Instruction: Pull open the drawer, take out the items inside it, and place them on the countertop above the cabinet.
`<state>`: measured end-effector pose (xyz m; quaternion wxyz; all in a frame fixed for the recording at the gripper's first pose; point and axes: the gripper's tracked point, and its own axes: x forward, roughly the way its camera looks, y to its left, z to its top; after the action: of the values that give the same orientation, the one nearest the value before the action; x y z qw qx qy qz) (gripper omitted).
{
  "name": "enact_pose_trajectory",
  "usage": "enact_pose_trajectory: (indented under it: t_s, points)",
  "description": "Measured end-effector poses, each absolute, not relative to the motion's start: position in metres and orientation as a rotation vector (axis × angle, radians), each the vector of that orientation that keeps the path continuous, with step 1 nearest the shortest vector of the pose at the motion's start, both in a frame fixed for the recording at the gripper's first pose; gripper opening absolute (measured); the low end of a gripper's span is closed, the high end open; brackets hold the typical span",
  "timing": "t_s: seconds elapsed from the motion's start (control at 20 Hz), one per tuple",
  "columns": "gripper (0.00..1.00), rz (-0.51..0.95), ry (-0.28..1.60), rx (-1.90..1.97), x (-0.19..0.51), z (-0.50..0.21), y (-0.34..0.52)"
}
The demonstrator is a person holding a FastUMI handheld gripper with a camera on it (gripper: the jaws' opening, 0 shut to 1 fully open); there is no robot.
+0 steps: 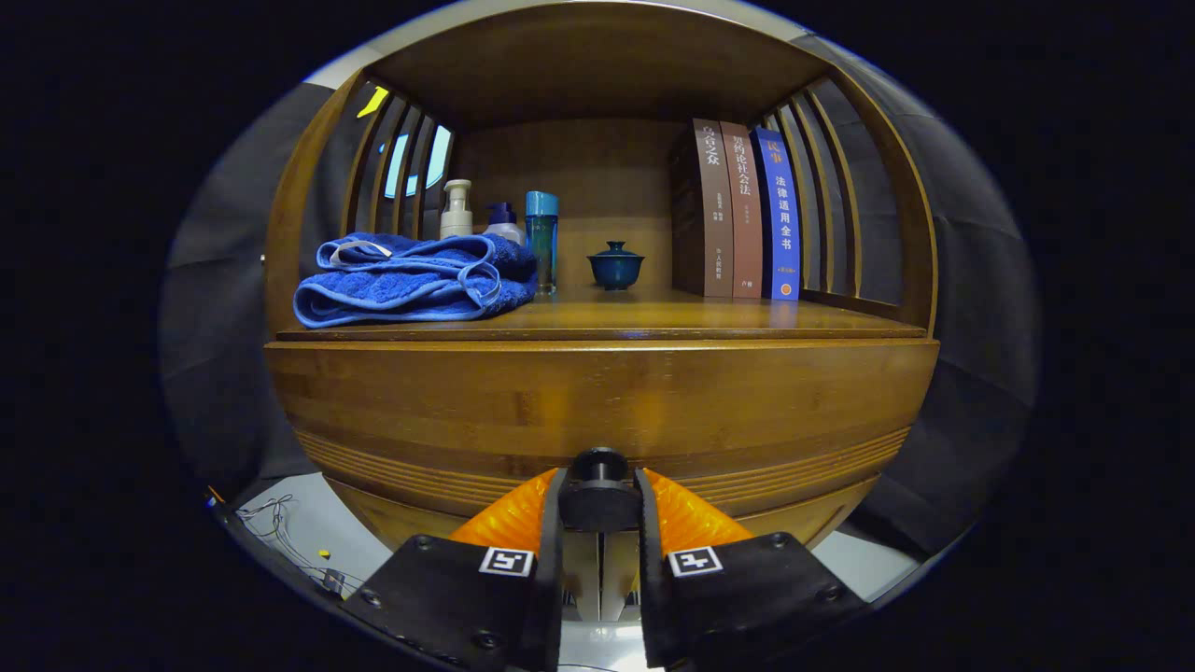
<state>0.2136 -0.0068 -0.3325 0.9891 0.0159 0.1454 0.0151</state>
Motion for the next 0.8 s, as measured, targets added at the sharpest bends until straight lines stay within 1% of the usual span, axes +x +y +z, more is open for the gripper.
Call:
enact_pose_trajectory:
  t_s: [0.15,0.55,0.8]
  points:
    - [0.38,0.029,0.294,0.033,0.198,-0.331,-0.009]
    - [0.38,0.028,0.289,0.063,0.128,-0.327,-0.015]
    - [0.37,0.034,0.291,0.072,0.101,-0.327,-0.017]
